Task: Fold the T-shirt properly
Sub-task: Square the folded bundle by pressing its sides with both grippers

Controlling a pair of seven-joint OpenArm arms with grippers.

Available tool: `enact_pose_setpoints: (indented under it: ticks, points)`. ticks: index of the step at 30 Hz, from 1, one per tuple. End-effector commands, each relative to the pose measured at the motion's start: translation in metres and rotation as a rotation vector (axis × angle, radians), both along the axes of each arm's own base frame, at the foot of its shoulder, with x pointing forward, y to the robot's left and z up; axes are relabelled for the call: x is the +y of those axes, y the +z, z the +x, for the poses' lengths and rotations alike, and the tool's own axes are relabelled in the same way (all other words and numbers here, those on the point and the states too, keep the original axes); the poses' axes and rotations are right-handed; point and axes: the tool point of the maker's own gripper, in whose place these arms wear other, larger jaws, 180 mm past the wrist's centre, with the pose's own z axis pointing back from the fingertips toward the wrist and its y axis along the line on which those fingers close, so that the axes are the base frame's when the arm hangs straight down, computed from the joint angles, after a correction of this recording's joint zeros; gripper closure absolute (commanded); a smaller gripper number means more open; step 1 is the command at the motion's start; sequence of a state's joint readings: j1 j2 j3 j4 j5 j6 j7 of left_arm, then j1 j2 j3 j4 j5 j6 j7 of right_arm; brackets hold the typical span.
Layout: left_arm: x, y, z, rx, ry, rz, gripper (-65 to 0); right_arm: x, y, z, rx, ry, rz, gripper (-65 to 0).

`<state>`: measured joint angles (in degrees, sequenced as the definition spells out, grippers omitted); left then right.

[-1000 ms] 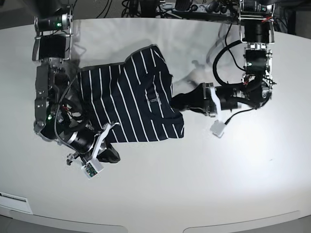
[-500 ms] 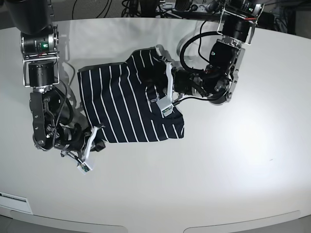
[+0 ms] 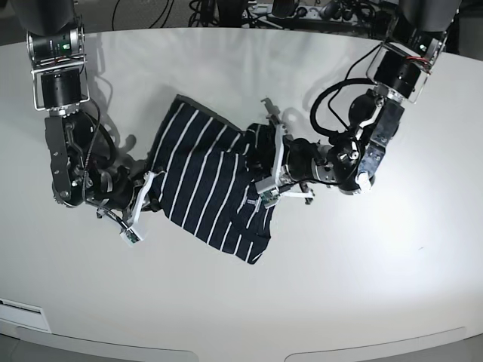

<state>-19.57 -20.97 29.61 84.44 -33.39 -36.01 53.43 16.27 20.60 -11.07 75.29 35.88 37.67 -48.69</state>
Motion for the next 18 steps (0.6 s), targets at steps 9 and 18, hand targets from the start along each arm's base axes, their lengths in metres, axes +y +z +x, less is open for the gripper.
enact_pose_setpoints:
  ticks: [9, 18]
  points:
    - [0.043, 0.025, 0.049, -0.139, 0.056, 0.124, 0.0, 0.025, 0.011, -0.050, -0.031, -0.004, 0.046, 0.0]
    - [0.051, 0.055, 0.091, -0.288, 0.154, 0.129, 0.0, 0.055, 0.000, -0.110, 0.035, 0.012, 0.109, 0.0]
